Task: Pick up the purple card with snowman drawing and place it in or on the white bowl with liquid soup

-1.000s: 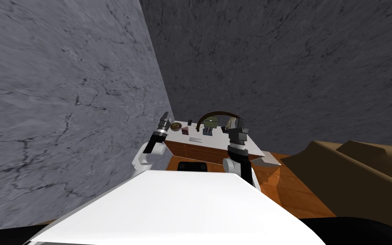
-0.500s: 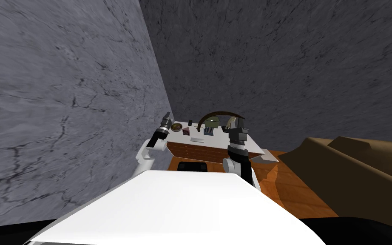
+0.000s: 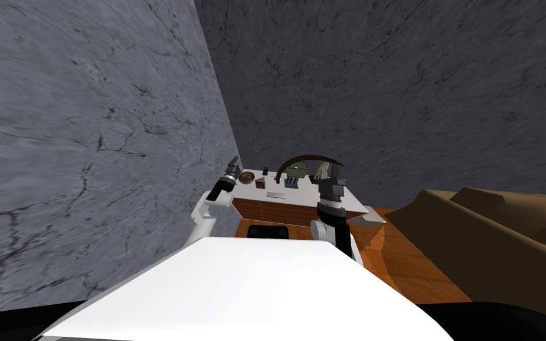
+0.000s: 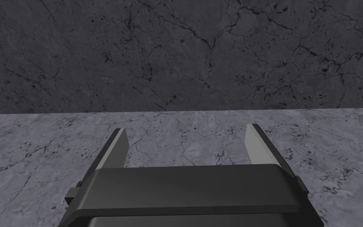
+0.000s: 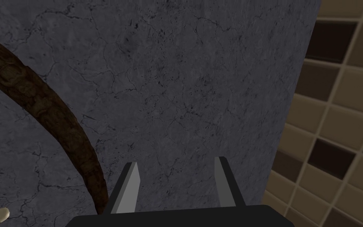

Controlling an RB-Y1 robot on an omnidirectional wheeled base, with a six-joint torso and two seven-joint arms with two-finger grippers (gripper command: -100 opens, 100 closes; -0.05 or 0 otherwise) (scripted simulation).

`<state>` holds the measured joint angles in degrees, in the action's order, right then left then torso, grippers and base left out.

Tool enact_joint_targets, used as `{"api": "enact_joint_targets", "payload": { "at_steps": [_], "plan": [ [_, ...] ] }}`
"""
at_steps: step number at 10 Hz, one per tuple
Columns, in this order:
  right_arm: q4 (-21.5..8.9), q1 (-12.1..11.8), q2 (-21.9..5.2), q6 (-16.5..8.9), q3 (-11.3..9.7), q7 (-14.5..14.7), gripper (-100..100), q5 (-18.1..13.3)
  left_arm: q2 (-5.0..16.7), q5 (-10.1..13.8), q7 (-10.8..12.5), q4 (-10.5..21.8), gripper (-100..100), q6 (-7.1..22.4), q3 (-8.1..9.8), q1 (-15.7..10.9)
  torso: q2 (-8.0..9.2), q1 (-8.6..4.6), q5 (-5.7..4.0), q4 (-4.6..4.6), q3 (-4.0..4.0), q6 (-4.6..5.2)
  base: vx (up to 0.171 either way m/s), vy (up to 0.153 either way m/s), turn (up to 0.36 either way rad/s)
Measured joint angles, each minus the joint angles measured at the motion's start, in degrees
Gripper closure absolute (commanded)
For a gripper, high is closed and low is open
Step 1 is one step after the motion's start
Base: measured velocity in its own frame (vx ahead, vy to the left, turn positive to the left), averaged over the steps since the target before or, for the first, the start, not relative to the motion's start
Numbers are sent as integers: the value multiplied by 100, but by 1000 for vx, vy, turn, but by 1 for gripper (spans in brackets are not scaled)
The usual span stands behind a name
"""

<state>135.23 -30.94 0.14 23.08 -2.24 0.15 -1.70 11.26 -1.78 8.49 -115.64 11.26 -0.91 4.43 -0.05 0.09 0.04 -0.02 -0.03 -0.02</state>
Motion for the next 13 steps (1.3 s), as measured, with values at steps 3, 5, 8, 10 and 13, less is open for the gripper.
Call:
{"api": "enact_joint_targets", "payload": {
  "at_steps": [3, 5, 8, 10, 13],
  "plan": [
    [0, 0, 0, 0, 0, 0, 0, 0, -5, 47, 121, 164, -100, 465, 27, -284, -3, 14, 2, 0, -1, 1, 5, 63, -65],
    [0, 0, 0, 0, 0, 0, 0, 0, 7, 70, 177, 185, -100, 750, 36, -342, -1, 0, 0, 0, 0, -1, 4, 30, -36],
    [0, 0, 0, 0, 0, 0, 0, 0, -32, 89, 288, 372, -100, 1217, 47, -600, -3, 8, 1, -1, -2, 1, 5, 49, -51],
    [0, 0, 0, 0, 0, 0, 0, 0, -31, 103, 335, 391, -100, 1507, 51, -662, -1, -4, 0, 0, -1, -1, 4, 22, -31],
    [0, 0, 0, 0, 0, 0, 0, 0, -71, 109, 445, 598, -100, 1966, 55, -898, -3, 0, 0, -1, -2, 1, 5, 32, -45]
  ]
}}
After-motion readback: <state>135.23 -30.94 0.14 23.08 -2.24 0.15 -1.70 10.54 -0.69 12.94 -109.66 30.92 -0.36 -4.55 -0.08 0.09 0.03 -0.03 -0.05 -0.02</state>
